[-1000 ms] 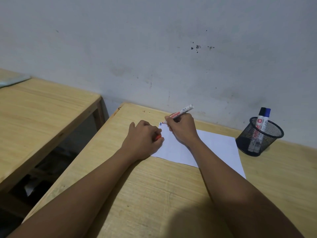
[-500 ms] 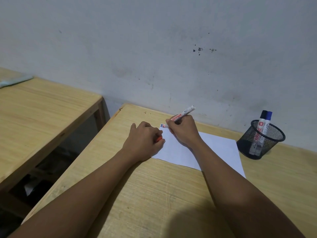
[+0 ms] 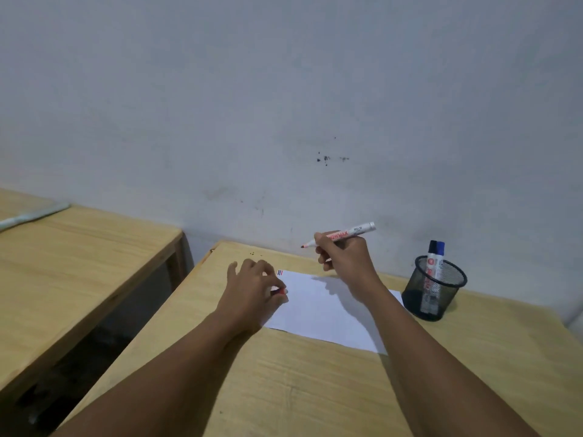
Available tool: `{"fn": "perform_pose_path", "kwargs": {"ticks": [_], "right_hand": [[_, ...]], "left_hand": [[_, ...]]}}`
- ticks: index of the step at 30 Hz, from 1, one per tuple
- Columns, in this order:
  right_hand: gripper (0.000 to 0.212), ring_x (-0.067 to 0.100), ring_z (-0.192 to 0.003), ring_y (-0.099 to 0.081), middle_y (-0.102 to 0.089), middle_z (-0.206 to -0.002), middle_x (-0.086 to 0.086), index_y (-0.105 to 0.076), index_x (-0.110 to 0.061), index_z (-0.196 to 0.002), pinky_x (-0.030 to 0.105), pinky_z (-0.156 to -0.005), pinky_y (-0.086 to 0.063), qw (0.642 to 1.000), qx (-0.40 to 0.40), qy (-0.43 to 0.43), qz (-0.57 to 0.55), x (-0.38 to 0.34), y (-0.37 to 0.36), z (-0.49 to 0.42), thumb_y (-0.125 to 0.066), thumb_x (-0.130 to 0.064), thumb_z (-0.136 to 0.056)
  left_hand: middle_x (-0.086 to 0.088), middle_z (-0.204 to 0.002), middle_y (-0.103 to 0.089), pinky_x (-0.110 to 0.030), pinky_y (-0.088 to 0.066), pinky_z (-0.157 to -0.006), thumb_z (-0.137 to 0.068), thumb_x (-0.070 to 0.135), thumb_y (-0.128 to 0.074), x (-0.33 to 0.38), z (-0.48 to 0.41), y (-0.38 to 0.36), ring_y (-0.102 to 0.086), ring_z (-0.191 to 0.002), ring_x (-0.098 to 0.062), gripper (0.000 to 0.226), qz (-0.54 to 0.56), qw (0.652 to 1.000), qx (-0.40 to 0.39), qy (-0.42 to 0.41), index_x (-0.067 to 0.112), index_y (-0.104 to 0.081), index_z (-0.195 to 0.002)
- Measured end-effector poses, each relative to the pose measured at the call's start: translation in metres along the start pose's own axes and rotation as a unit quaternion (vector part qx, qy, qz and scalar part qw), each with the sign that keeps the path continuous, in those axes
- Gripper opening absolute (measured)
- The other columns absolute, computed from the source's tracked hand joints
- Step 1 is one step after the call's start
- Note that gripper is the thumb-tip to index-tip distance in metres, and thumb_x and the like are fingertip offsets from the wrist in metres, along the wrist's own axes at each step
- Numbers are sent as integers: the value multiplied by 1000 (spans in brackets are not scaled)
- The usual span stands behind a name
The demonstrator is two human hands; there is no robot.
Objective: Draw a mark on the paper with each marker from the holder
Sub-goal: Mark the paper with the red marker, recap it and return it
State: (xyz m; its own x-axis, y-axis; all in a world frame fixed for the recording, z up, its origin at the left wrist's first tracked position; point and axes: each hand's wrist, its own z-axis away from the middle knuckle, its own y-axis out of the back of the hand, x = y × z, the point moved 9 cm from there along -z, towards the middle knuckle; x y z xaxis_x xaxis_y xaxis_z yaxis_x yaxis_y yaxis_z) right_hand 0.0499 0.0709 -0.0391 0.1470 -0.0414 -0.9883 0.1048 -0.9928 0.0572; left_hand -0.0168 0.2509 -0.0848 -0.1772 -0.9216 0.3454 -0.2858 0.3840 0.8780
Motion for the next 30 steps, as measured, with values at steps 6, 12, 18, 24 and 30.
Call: {"fn": "perform_pose_path", "kwargs": {"ticks": [6,12,18,24,30], "right_hand": [[4,13,-63,-62,-70,-79,7,-73,-12,-92,27,-55,-51,998,32,53,-4,-86,72,34,-71,-8,-93],[6,14,-65,-63,-73,-81,7,-76,-10,-87,28,-59,-51,991,64,114,14,-158,125,78,-72,-11,-92],[6,11,-65,-63,-74,-83,6,-75,-11,-89,27,-60,-52,984,101,146,9,-189,161,108,-72,-15,-93],[11,9,-66,-63,-75,-81,2,-78,-9,-94,28,-62,-52,983,90,153,38,-195,174,116,-74,-19,-92],[21,10,-68,-62,-75,-77,-1,-78,-14,-87,29,-67,-51,983,125,130,42,-186,178,118,-71,-32,-95]], "left_hand": [[15,-83,-74,-23,-52,-70,-79,35,-82,75,-29,65,-66,-70,-1,17,221,974,49,4,25,-78,-93],[13,-84,-76,-23,-56,-74,-80,22,-82,164,-45,126,-71,-75,-4,12,312,942,107,-58,20,-79,-92],[-3,-91,-79,-29,-62,-82,-78,15,-84,231,-42,153,-75,-80,-11,24,343,926,113,-112,9,-78,-100],[-5,-91,-79,-27,-62,-81,-80,9,-81,262,-39,159,-75,-78,-8,22,356,918,110,-138,8,-78,-102],[-1,-87,-78,-20,-57,-73,-81,9,-81,280,-30,167,-71,-73,-7,15,274,927,159,-199,10,-80,-96]]}}
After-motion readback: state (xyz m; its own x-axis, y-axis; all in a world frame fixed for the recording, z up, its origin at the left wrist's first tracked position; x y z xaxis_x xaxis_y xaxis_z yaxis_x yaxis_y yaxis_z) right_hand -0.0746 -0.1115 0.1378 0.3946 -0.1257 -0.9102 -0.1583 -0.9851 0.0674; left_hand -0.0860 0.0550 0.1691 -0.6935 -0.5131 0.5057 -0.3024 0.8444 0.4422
